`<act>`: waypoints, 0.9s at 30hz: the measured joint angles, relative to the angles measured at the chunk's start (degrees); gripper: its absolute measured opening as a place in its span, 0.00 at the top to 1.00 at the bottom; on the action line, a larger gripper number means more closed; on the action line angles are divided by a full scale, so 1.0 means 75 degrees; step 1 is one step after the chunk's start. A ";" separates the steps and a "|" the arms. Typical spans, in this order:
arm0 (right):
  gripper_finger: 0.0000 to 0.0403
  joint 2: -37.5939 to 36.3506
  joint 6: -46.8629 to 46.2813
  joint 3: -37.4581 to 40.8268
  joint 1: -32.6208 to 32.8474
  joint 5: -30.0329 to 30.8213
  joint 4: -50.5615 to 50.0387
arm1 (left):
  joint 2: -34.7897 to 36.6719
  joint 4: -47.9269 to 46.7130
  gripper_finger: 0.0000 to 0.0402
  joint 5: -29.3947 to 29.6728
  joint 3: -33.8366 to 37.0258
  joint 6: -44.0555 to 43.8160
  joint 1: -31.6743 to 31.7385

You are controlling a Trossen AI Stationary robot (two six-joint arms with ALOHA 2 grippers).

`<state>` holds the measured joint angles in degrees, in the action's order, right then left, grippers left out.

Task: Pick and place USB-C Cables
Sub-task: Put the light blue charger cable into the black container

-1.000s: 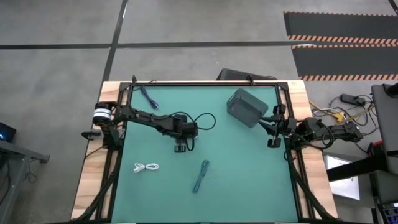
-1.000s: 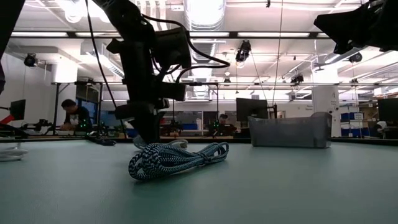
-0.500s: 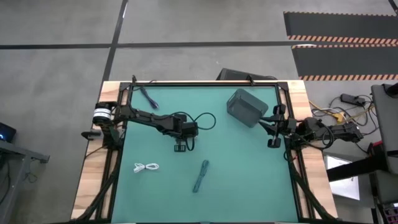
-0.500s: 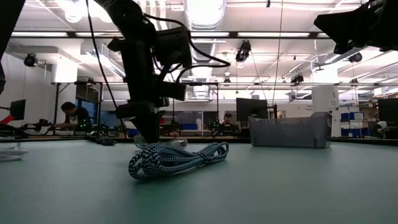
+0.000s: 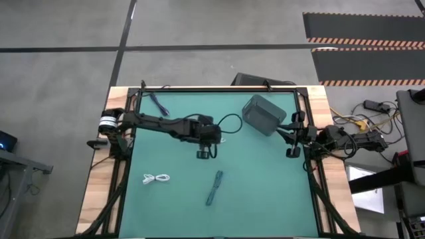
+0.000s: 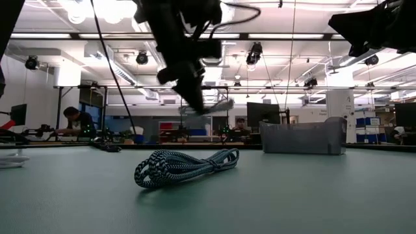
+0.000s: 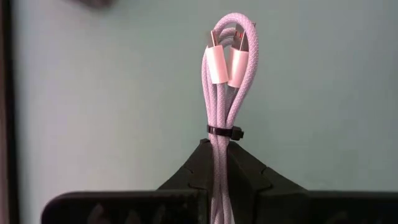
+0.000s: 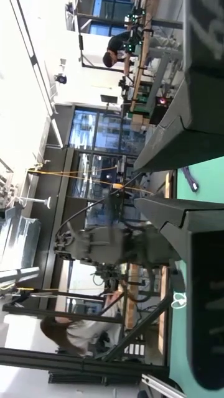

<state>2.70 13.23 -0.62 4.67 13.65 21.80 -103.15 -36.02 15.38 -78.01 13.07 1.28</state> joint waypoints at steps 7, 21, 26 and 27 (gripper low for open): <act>0.83 0.0003 -0.0027 -0.0181 0.0009 -0.0048 -0.0045 | 0.0000 0.1252 0.98 0.0020 -0.0579 0.1254 0.0050; 0.83 -0.0017 0.0221 -0.0291 0.0009 -0.1024 0.0384 | -0.0080 0.5004 0.98 -0.0227 -0.0552 0.2792 0.0290; 0.83 -0.0069 0.0237 -0.0291 0.0009 -0.1093 0.0406 | -0.0111 0.5272 0.98 -0.0514 -0.0708 0.3013 0.0481; 0.83 -0.0093 0.0237 -0.0291 0.0009 -0.1093 0.0406 | -0.0111 0.5298 0.98 -0.0573 -0.0777 0.3070 0.0509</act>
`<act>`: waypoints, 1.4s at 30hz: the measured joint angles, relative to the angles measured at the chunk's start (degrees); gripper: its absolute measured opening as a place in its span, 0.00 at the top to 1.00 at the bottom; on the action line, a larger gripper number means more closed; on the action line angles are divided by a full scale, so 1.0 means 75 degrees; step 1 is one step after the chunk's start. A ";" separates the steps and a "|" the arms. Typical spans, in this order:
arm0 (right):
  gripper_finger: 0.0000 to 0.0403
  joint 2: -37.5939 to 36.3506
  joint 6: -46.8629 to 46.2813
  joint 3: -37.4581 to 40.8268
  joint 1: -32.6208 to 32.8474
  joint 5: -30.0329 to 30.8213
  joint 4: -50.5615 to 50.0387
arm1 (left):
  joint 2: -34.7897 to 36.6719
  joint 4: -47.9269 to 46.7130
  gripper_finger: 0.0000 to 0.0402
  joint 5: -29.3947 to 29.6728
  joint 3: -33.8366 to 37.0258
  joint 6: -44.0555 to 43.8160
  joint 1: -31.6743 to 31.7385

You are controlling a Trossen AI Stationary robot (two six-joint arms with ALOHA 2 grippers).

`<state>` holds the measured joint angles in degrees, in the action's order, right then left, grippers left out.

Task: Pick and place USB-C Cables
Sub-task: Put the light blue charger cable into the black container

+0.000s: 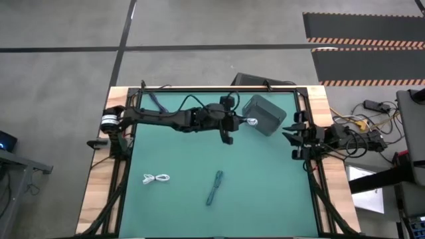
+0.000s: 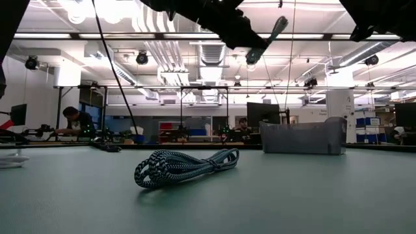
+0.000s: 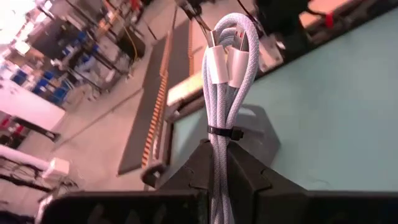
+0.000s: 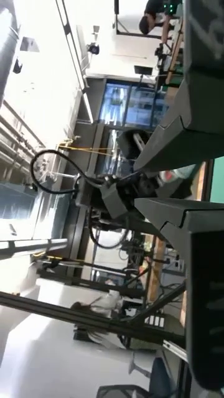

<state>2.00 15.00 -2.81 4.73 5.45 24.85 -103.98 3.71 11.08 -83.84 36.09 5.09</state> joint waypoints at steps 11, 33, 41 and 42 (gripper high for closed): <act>0.83 -0.0172 0.0000 -0.0003 0.0000 -0.0012 0.0095 | 0.0000 -0.0009 0.98 -0.0692 -0.0650 0.0050 0.0253; 0.83 -0.0207 -0.0028 -0.0231 0.0000 -0.0469 0.0392 | -0.2873 -0.1253 0.98 -0.1083 -0.3973 0.0875 0.0868; 0.83 -0.0207 -0.0190 -0.0321 0.0000 -0.0602 0.0381 | -0.3206 -0.1968 0.98 -0.1583 -0.4148 0.0895 0.1163; 0.83 -0.0204 -0.0154 -0.0321 0.0000 -0.0595 0.0382 | -0.3232 -0.2220 0.98 -0.1584 -0.4203 0.0867 0.1188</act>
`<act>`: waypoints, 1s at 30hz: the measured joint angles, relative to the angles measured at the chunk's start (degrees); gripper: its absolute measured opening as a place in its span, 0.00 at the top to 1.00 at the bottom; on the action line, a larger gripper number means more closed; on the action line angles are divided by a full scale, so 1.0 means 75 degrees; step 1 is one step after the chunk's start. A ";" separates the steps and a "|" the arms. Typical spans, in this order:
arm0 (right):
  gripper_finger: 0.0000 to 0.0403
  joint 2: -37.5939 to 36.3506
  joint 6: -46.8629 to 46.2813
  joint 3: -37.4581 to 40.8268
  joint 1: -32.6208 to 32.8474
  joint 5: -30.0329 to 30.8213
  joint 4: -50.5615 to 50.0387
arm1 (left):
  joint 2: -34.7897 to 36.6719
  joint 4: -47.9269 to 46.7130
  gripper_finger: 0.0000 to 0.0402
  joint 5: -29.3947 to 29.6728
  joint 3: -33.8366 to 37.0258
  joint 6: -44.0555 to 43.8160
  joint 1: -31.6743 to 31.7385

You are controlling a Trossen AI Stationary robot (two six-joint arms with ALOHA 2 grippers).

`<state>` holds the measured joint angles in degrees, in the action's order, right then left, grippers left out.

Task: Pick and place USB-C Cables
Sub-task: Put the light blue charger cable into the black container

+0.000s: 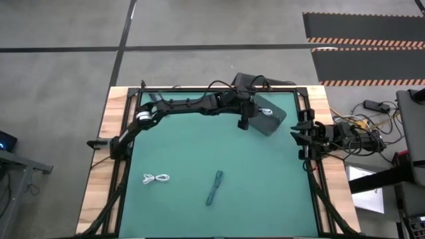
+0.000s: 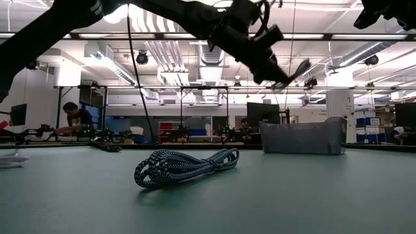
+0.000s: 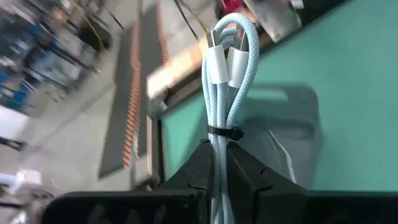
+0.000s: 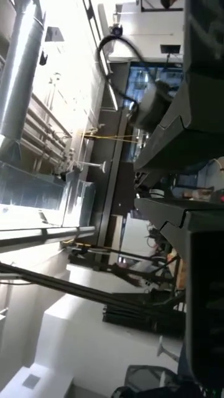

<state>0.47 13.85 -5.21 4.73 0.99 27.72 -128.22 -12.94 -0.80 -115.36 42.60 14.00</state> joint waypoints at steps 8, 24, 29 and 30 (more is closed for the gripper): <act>0.83 0.0012 0.0135 0.0000 0.0000 0.0006 0.0007 | -0.0006 -0.1249 0.98 -0.0020 -0.0535 -0.0568 0.0023; 0.83 0.0009 0.0259 0.0003 0.0000 0.0011 0.0160 | -0.0014 -0.1233 0.98 -0.0043 -0.1466 -0.1030 0.0025; 0.83 0.0015 0.0344 0.0003 0.0000 0.0058 0.0187 | -0.0467 -0.1128 0.98 -0.0312 -0.1687 -0.1763 0.0020; 0.83 0.0009 0.0361 0.0005 -0.0002 0.0065 0.0179 | -0.0623 -0.1143 0.98 -0.0346 -0.1772 -0.1932 0.0012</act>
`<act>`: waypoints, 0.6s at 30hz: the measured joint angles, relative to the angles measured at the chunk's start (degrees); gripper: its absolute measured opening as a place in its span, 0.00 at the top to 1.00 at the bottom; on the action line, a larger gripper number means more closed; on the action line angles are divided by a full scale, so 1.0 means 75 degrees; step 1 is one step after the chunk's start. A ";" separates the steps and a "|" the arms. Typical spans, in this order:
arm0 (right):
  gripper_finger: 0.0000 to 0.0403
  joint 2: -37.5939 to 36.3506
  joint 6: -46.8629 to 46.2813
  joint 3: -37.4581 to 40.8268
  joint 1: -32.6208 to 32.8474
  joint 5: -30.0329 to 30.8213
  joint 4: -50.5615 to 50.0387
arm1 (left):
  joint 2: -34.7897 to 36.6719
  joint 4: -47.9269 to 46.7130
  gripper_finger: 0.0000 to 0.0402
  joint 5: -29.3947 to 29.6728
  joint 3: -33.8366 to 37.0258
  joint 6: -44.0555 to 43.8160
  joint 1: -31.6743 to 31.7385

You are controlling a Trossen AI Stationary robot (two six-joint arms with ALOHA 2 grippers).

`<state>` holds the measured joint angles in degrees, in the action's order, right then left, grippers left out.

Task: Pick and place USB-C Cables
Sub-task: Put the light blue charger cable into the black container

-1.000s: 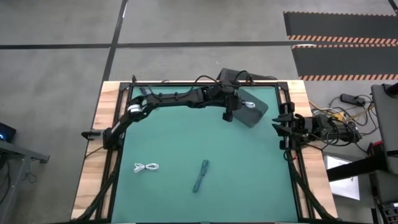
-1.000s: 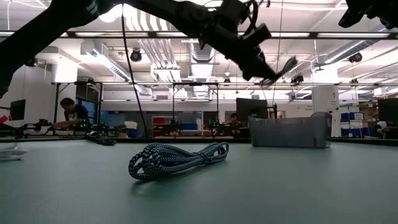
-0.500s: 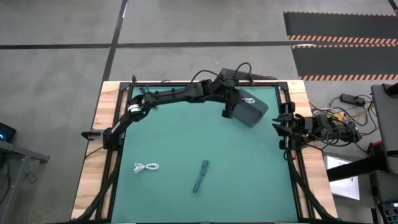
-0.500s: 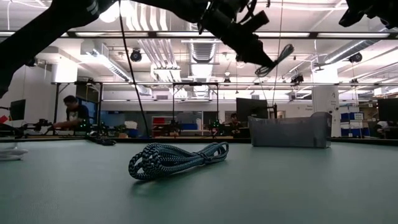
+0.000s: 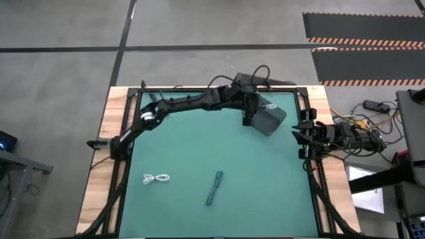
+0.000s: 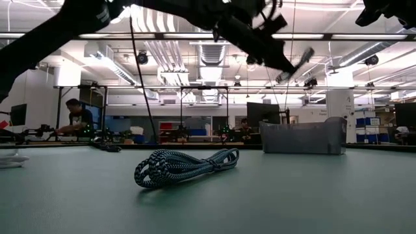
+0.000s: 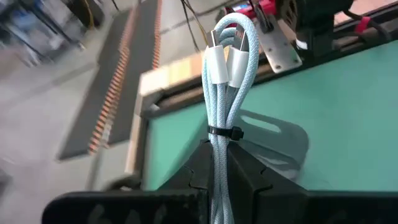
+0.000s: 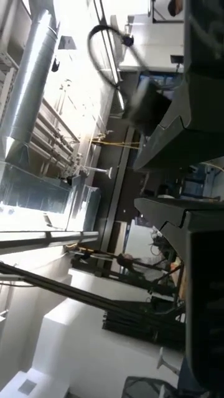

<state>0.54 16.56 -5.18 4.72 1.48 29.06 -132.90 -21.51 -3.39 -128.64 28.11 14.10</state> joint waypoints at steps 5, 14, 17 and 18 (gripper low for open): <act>0.83 0.0000 0.0021 0.0004 -0.0001 0.0020 -0.0026 | -0.0517 -0.0243 0.98 0.0086 -0.0409 -0.0718 -0.0007; 0.83 0.0003 0.0076 0.0004 -0.0001 0.0020 -0.0062 | -0.0880 0.0405 0.97 0.0145 -0.0311 -0.2975 0.0144; 0.83 0.0003 0.0061 0.0004 -0.0001 0.0021 -0.0073 | -0.0881 0.0391 0.96 0.0217 -0.0302 -0.3120 0.0164; 0.83 0.0003 0.0043 0.0004 -0.0001 0.0018 -0.0083 | -0.0897 0.0409 0.95 0.0345 -0.0302 -0.3169 0.0164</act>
<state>0.56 16.88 -5.15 4.71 1.62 28.43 -139.62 -18.44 -0.80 -130.91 4.34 15.33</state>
